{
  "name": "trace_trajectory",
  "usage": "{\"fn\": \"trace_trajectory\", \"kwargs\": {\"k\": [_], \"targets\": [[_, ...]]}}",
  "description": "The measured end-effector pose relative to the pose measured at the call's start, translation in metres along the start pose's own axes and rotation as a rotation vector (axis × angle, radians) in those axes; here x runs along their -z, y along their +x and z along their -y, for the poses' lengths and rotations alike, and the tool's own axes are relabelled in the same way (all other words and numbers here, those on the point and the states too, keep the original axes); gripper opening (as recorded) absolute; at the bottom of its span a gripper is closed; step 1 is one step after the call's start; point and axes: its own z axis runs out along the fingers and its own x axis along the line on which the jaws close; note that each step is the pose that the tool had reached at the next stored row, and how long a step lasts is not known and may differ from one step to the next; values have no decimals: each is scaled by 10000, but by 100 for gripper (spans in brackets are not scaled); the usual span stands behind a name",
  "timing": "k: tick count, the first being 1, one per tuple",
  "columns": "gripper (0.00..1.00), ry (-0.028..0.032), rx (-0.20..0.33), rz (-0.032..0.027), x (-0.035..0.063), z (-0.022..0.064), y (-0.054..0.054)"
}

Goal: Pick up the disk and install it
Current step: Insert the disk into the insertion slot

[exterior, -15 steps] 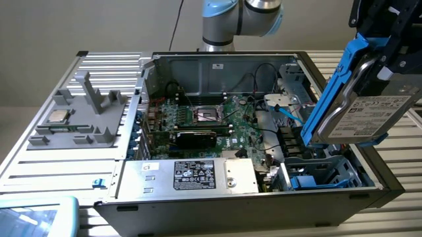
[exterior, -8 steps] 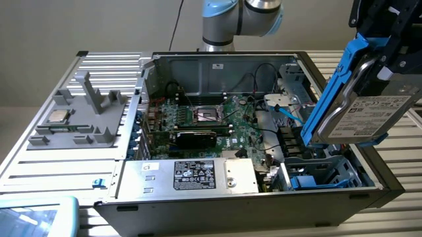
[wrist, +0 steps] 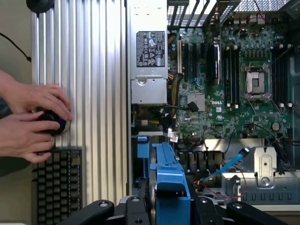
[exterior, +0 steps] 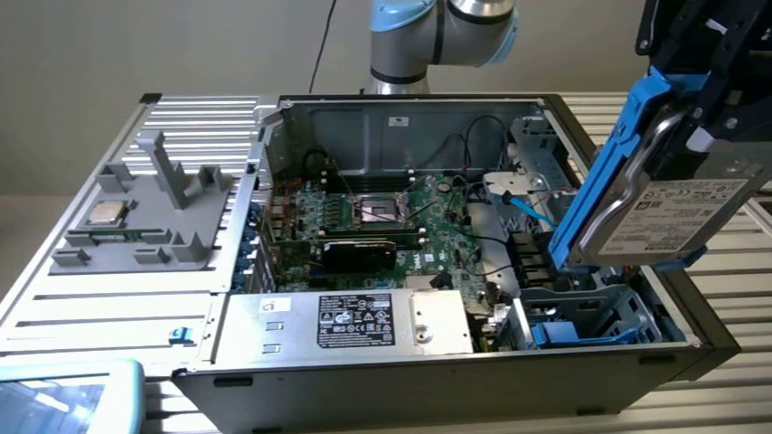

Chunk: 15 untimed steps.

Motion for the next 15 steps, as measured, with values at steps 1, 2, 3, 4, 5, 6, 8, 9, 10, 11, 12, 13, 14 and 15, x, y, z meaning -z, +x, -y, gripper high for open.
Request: {"fn": "trace_trajectory", "kwargs": {"k": [1,2,3,4,5,6,8,9,10,11,12,13,14,15], "targets": [[37,-1,0,29,-13,0,0],[37,-2,0,68,-23,0,0],[37,-5,0,115,-34,0,0],[37,-8,1,165,-45,1,1],[37,-14,2,206,-57,1,3],[37,-25,2,224,-70,1,7],[37,-47,1,222,-100,2,13],[37,-47,1,223,-119,2,14],[37,-47,1,223,-138,2,14],[37,-48,1,219,-156,2,14],[37,-48,1,213,-172,3,14],[37,-47,1,199,-186,3,15],[37,-46,0,180,-198,3,15],[37,-45,0,154,-209,4,15]]}}
